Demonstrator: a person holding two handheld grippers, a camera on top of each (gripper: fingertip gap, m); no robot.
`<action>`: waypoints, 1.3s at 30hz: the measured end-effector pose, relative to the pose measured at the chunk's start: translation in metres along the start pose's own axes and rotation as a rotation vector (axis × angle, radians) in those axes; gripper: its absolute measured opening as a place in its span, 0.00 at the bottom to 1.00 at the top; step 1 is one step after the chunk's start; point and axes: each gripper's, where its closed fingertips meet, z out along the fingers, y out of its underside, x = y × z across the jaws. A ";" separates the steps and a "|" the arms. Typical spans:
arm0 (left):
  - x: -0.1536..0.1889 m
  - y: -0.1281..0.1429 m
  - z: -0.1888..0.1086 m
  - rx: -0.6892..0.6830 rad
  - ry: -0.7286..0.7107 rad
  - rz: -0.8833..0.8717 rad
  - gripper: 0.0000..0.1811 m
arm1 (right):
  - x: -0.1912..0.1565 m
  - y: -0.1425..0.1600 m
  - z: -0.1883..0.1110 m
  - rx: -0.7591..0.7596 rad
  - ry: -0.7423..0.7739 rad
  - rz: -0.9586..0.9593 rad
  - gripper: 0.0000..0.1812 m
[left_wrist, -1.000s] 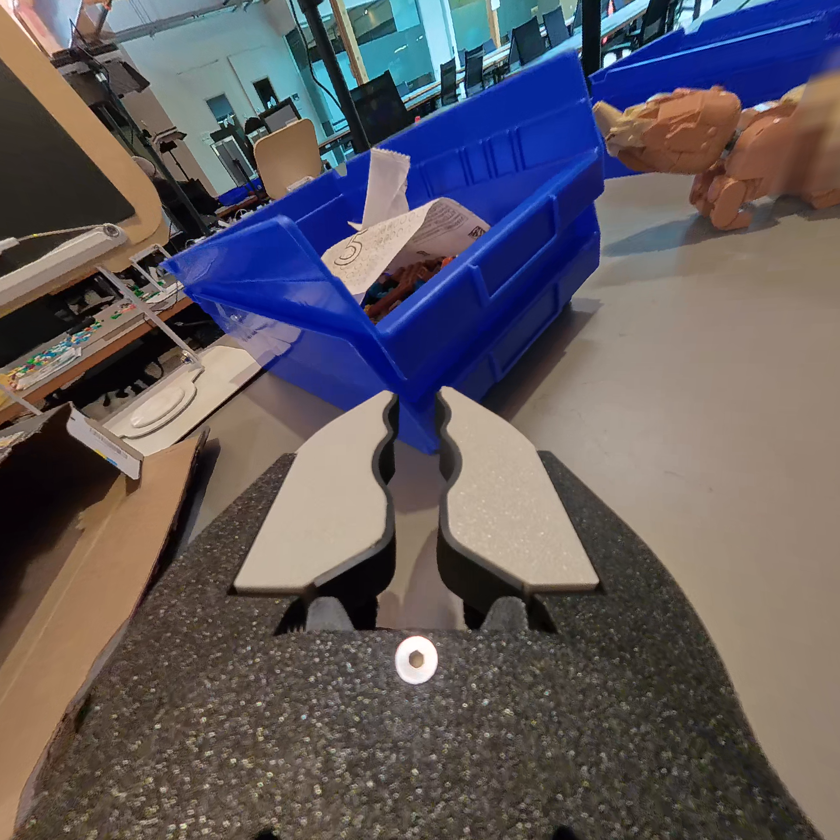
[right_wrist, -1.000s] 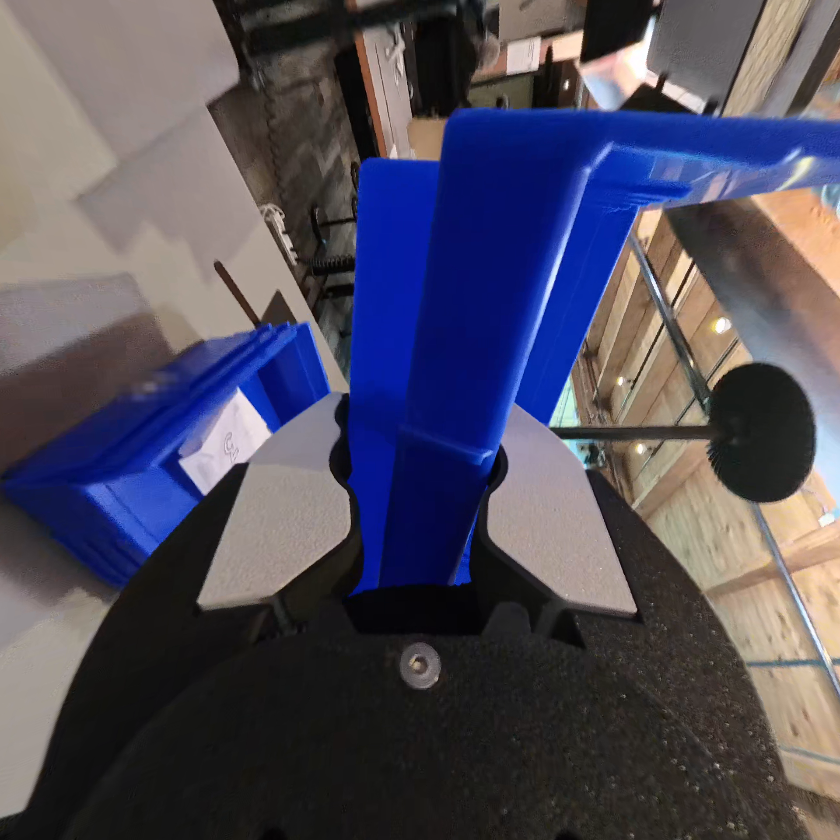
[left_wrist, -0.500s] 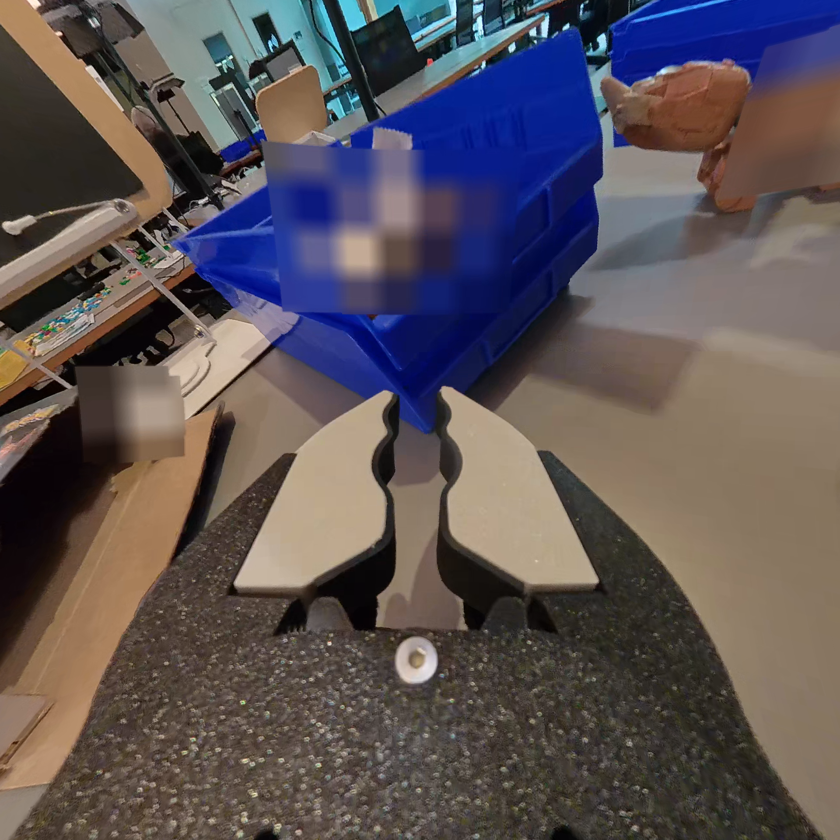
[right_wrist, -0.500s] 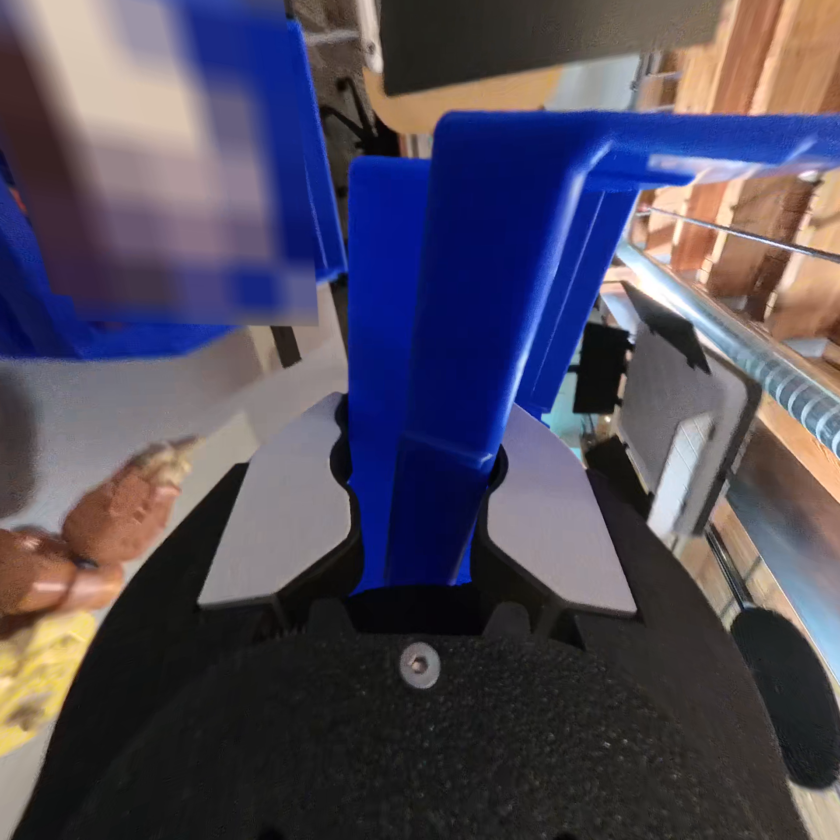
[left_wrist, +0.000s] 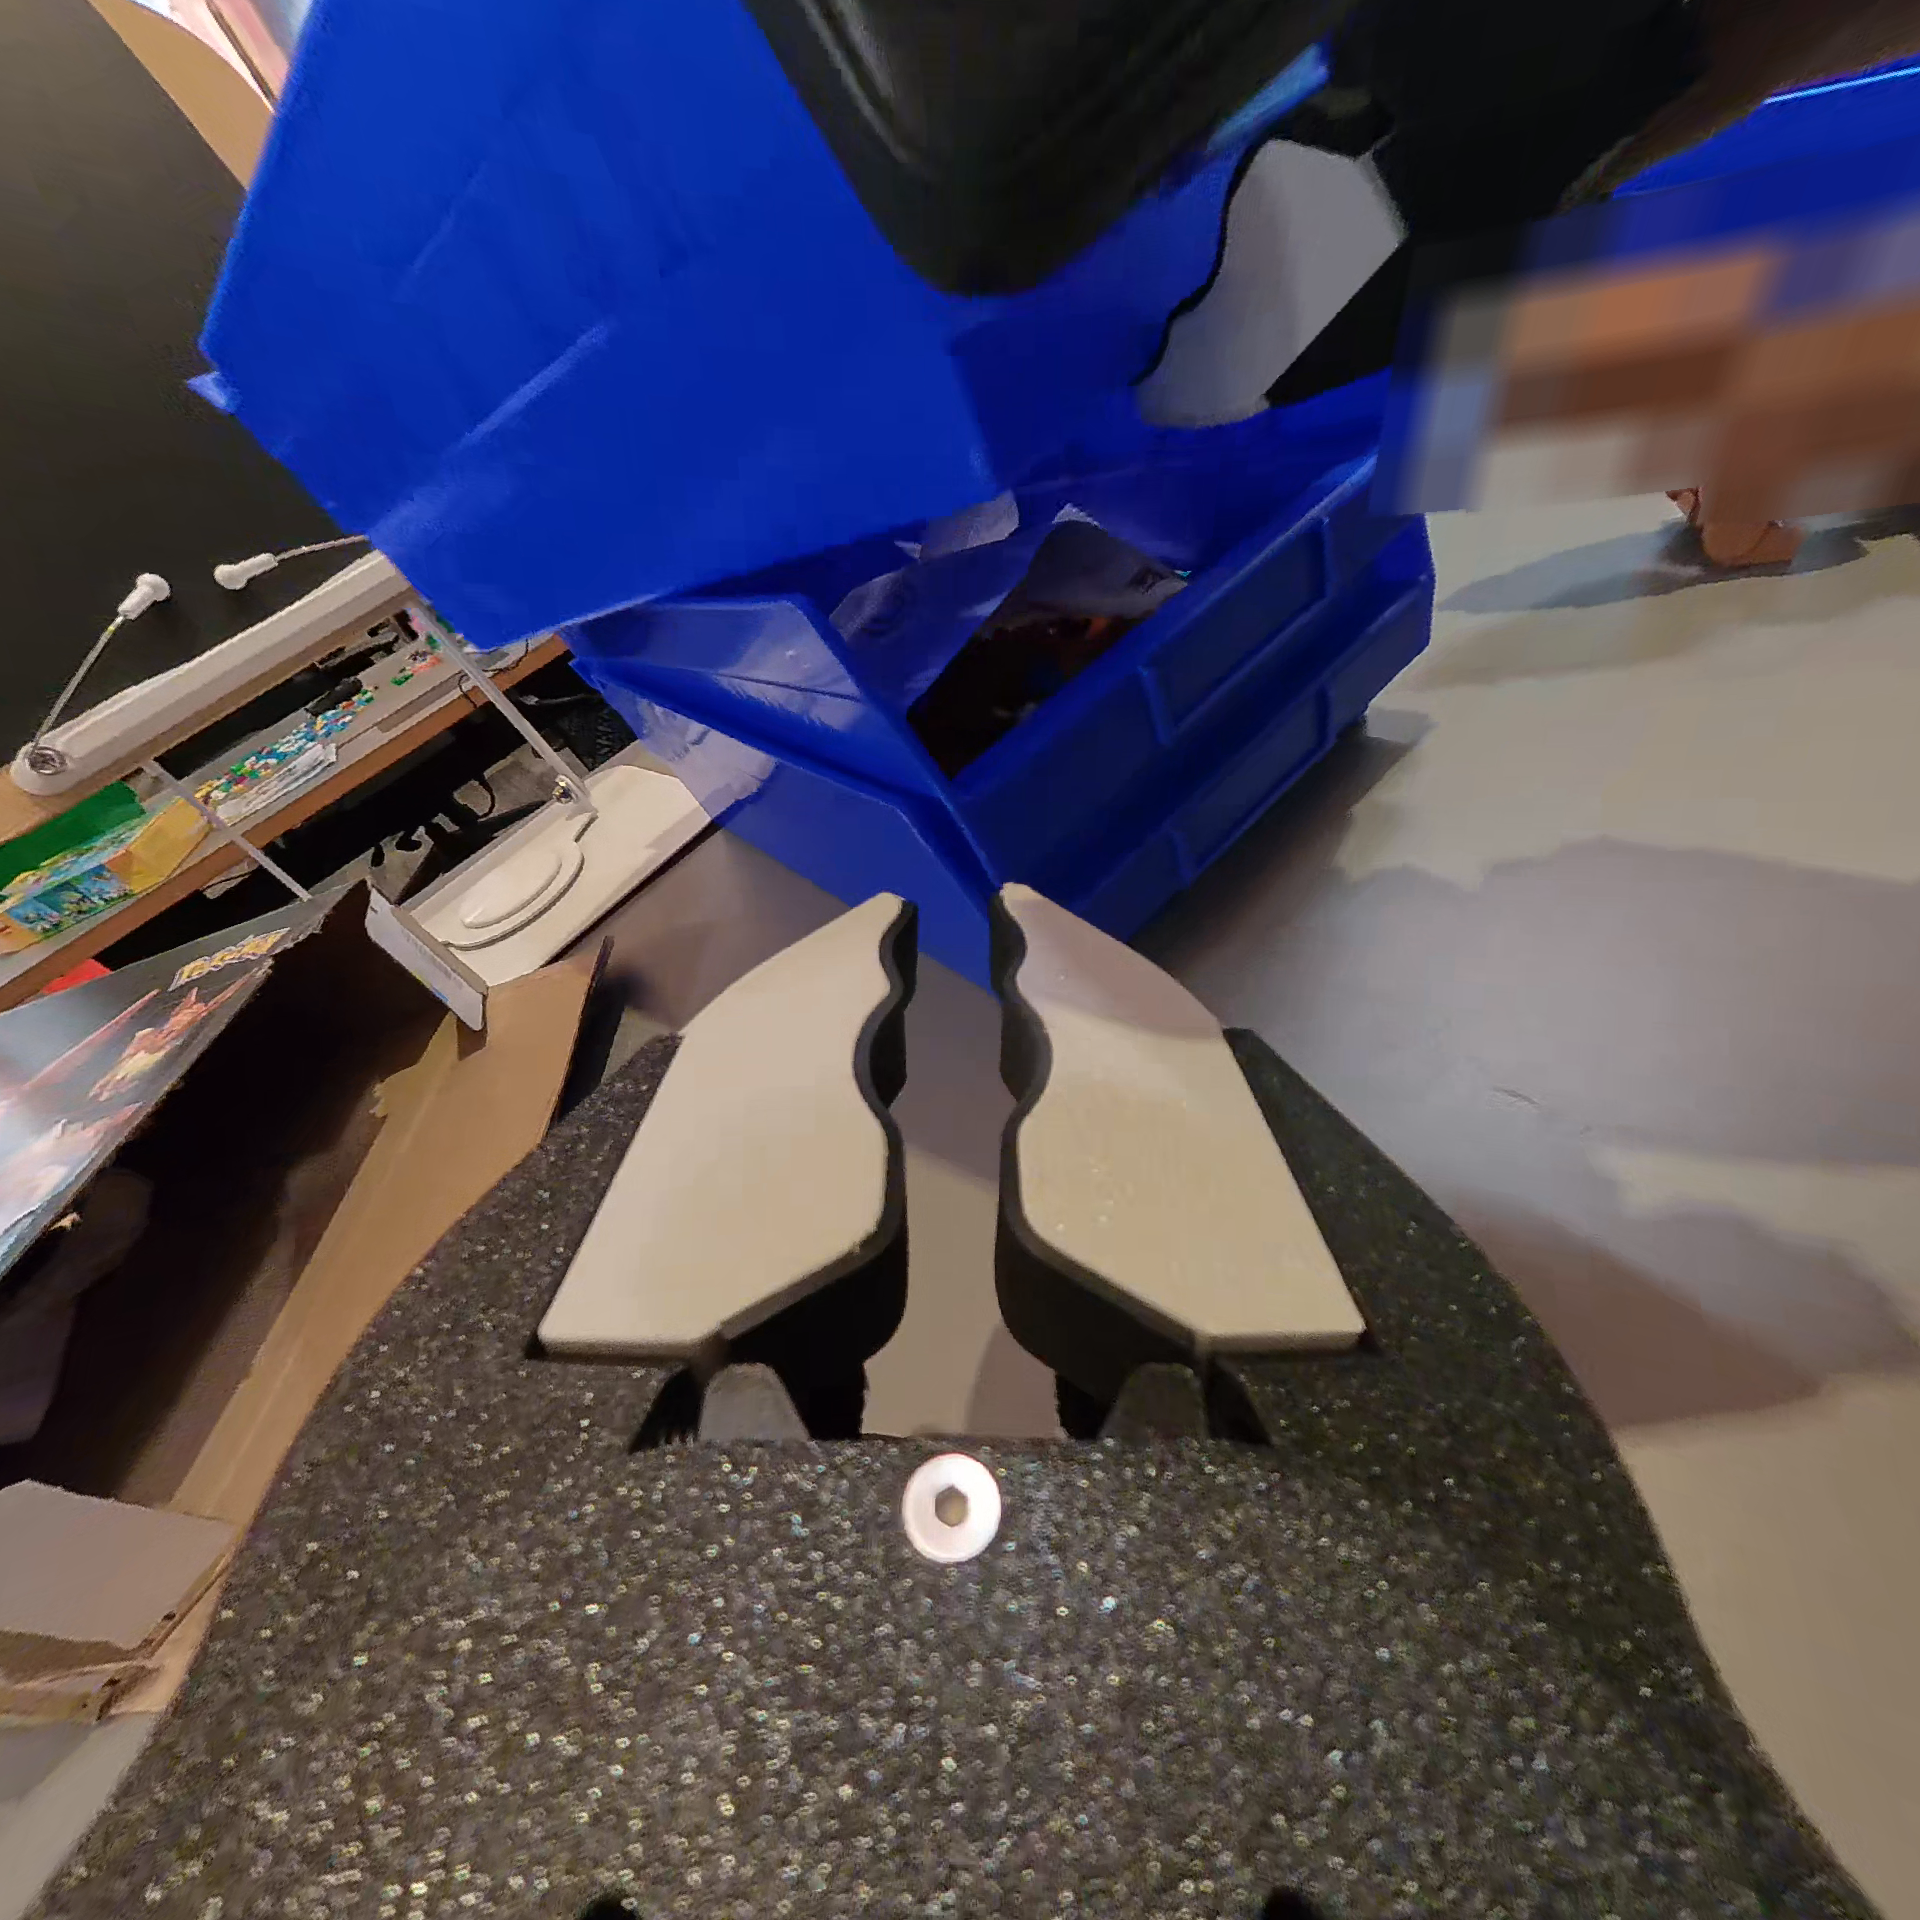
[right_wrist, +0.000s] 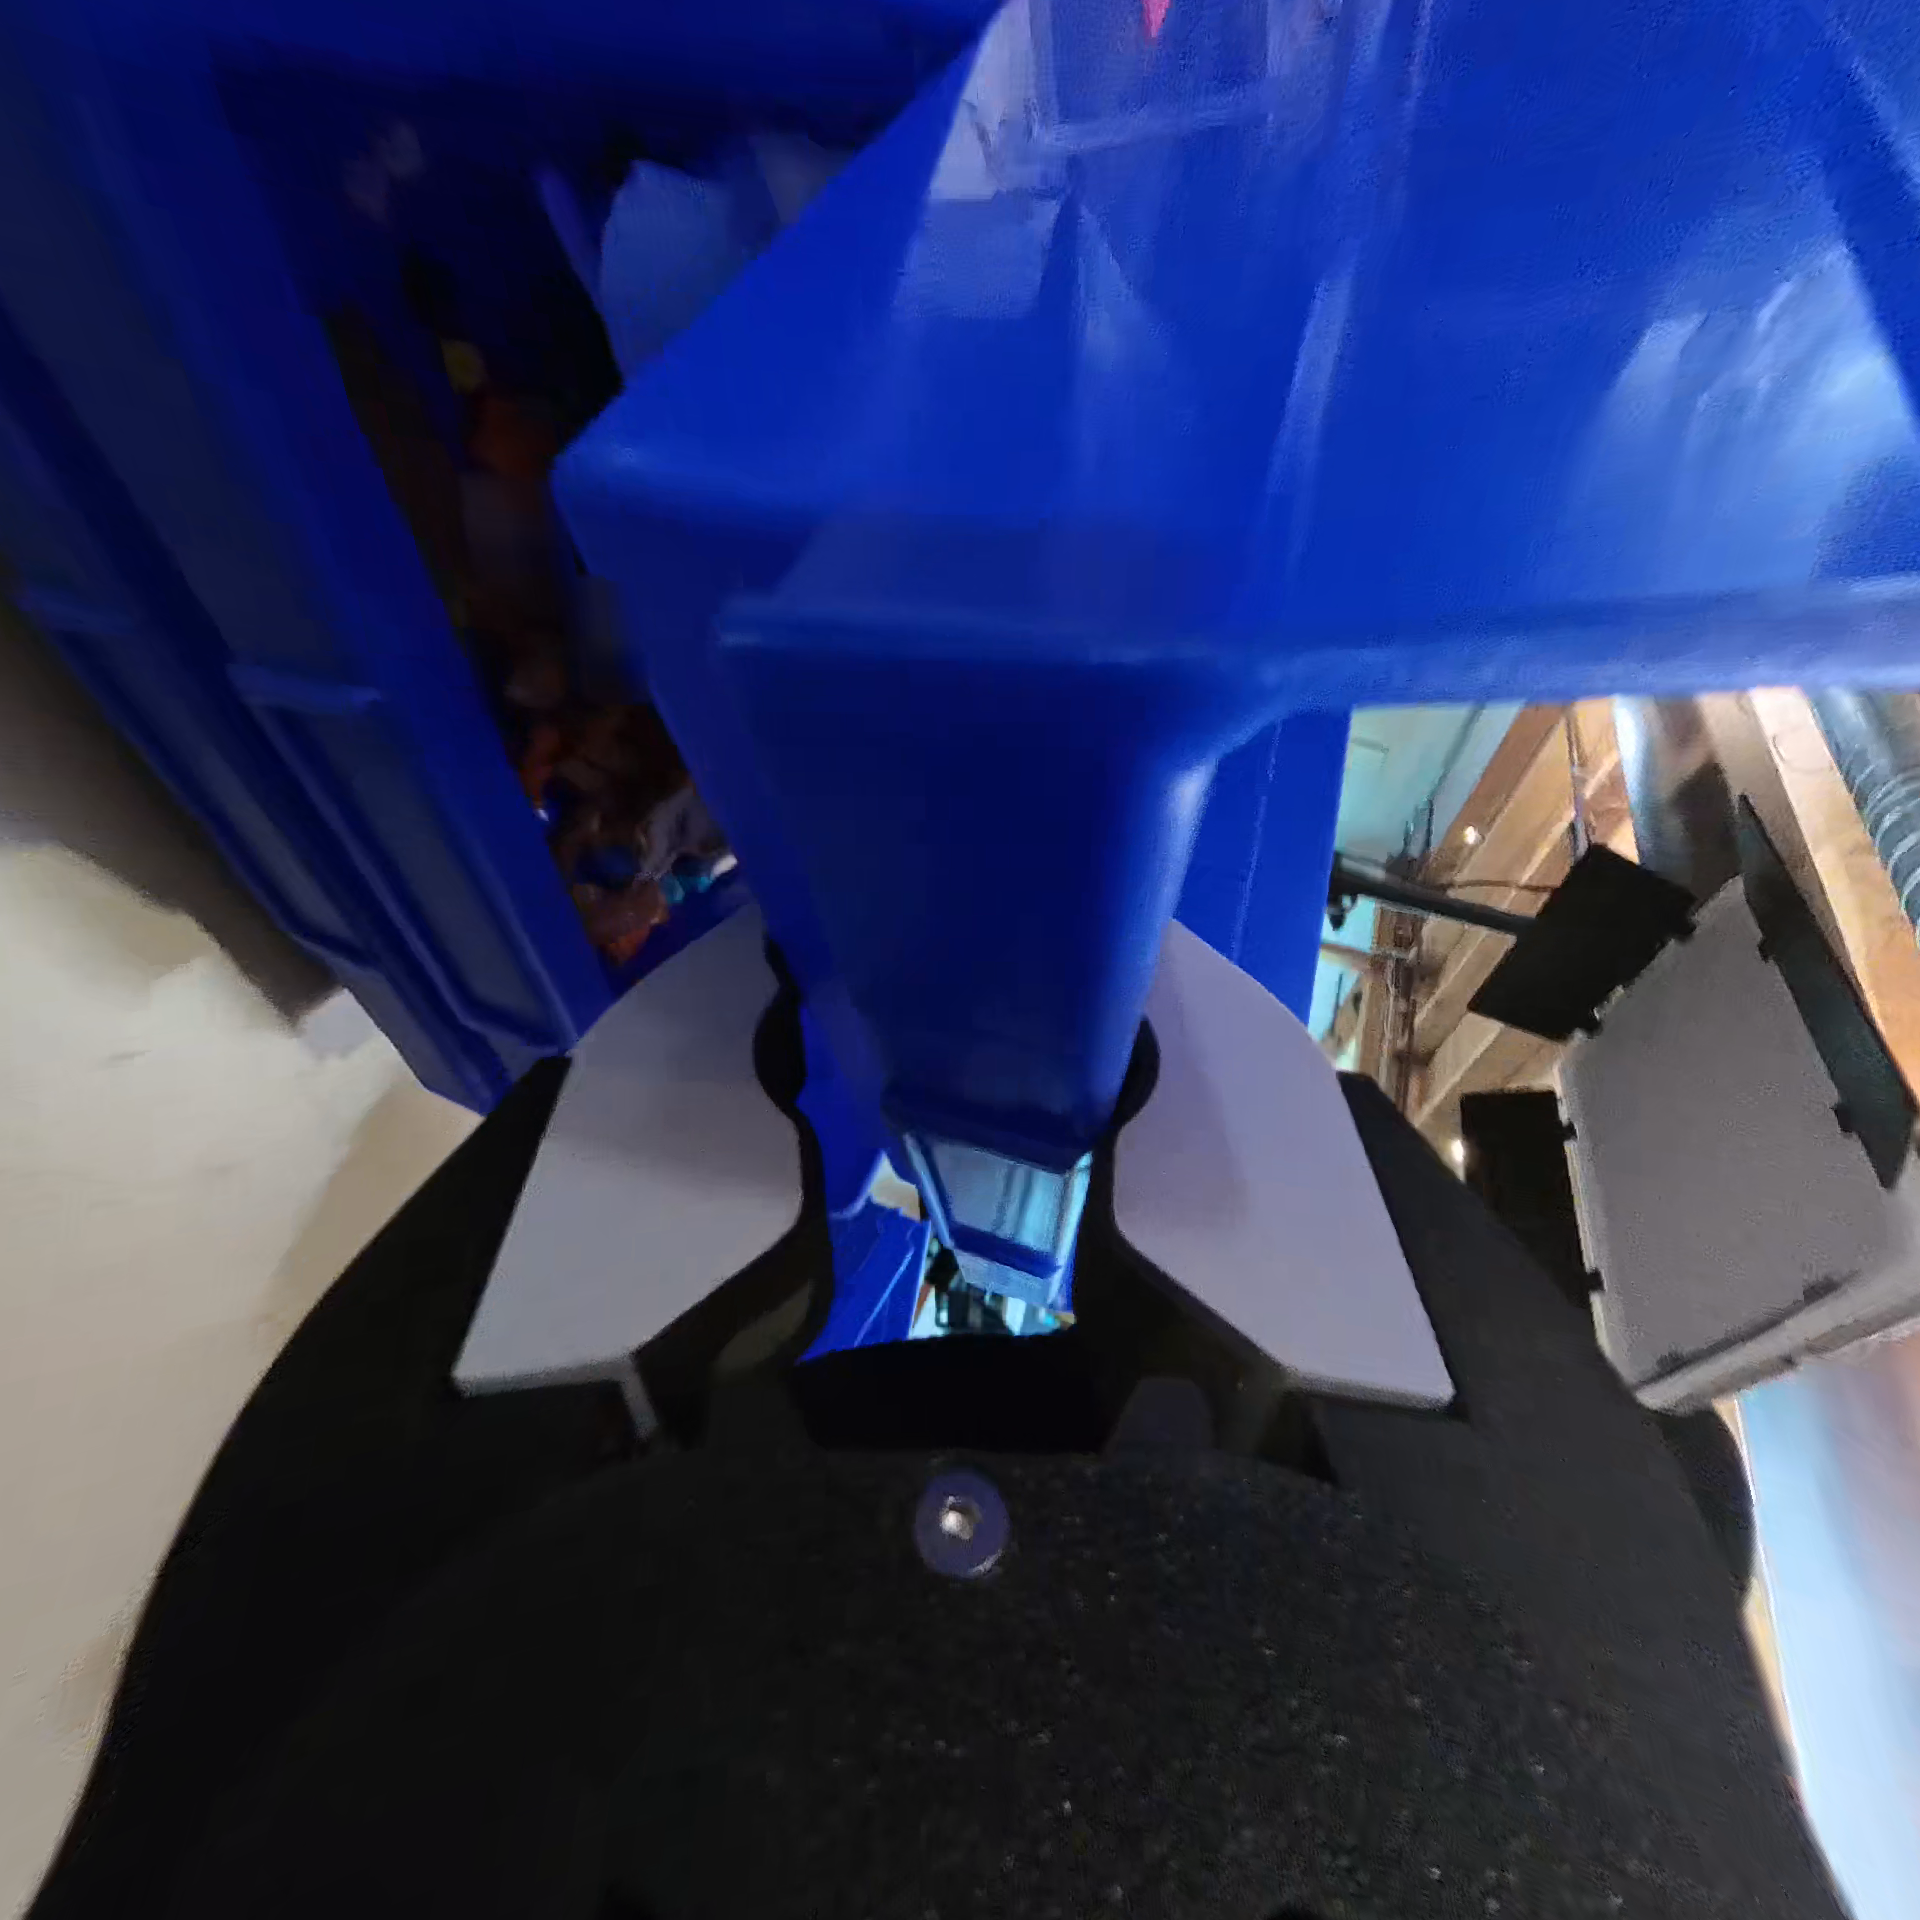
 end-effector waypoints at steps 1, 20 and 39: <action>0.000 0.001 0.000 -0.003 -0.002 0.000 0.07 | 0.000 0.006 0.002 -0.031 0.005 0.004 0.31; -0.017 0.012 0.001 -0.026 -0.063 0.009 0.07 | -0.015 -0.055 -0.009 0.141 -0.137 0.127 0.30; -0.003 0.016 0.006 -0.046 -0.014 0.040 0.07 | -0.036 -0.013 0.027 0.185 -0.135 0.017 0.30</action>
